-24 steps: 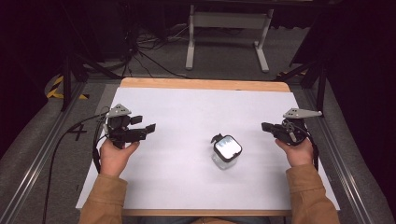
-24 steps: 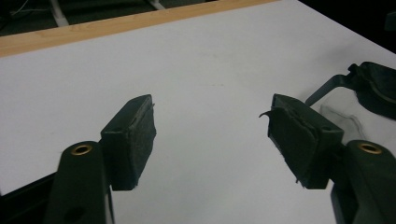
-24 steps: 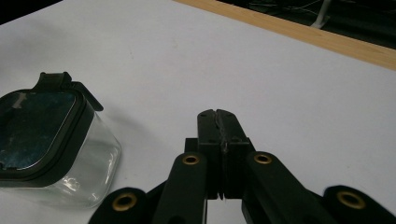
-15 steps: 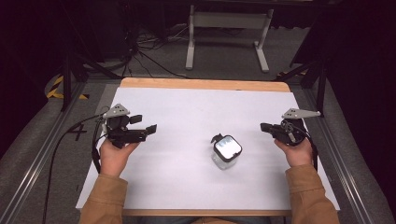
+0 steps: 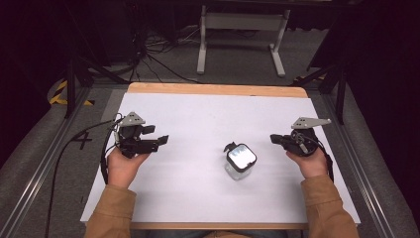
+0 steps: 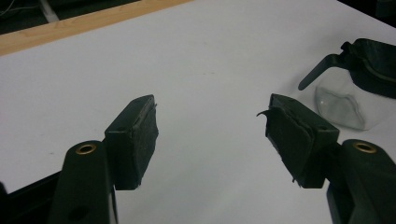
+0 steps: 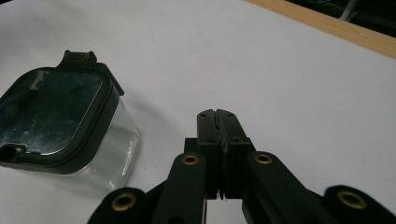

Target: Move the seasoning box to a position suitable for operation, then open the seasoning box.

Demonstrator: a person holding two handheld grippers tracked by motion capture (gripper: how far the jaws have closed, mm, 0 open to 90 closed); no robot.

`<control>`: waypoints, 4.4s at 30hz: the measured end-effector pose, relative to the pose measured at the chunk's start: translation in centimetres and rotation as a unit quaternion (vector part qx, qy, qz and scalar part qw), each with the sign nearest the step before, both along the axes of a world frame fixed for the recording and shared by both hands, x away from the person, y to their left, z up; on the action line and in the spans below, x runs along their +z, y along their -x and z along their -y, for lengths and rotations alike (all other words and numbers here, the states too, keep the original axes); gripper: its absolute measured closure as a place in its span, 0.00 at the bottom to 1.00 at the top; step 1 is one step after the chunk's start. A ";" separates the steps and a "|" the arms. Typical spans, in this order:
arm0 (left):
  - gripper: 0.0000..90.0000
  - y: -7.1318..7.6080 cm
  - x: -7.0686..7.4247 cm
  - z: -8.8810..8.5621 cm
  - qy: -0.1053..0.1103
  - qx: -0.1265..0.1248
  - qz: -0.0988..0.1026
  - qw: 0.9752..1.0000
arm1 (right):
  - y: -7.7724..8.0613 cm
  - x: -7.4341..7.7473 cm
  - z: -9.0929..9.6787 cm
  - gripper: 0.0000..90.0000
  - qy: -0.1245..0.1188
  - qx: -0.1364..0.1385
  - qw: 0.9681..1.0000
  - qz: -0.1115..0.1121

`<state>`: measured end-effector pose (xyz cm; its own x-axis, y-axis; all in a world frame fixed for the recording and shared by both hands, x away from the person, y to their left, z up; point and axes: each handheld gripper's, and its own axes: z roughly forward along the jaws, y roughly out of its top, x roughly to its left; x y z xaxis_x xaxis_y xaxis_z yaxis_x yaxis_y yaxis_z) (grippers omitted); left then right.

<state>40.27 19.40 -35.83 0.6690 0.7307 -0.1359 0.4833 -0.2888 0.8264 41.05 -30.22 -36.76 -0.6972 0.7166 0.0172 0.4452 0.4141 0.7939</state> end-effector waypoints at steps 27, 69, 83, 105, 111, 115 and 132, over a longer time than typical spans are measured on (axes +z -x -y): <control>0.35 -0.2 -0.4 0.8 -0.012 -0.012 -0.023 1.000 | -0.1 -3.3 -5.0 0.99 0.067 0.121 0.988 -0.070; 0.40 -1.9 -0.8 4.2 -0.030 -0.066 -0.032 0.997 | 2.2 -5.6 -7.1 1.00 0.110 0.172 0.969 -0.139; 0.66 -1.9 0.1 5.5 -0.001 -0.139 -0.057 0.989 | 2.7 -3.0 -4.5 1.00 0.065 0.124 0.987 -0.083; 0.99 -1.2 2.3 13.3 -0.044 -0.195 -0.007 0.980 | 4.6 -1.1 -0.4 0.99 0.004 0.042 0.999 -0.024; 0.97 -2.7 1.6 15.3 -0.025 -0.232 -0.049 0.971 | 5.3 -1.0 -0.3 0.99 0.001 0.036 0.999 -0.024; 0.97 -3.4 0.9 16.7 -0.036 -0.256 -0.040 0.965 | 5.6 -1.4 0.0 0.99 0.004 0.031 0.999 -0.030; 0.98 -4.6 -0.6 19.2 -0.022 -0.261 -0.062 0.963 | 6.6 -1.8 0.2 0.98 0.002 0.027 0.999 -0.034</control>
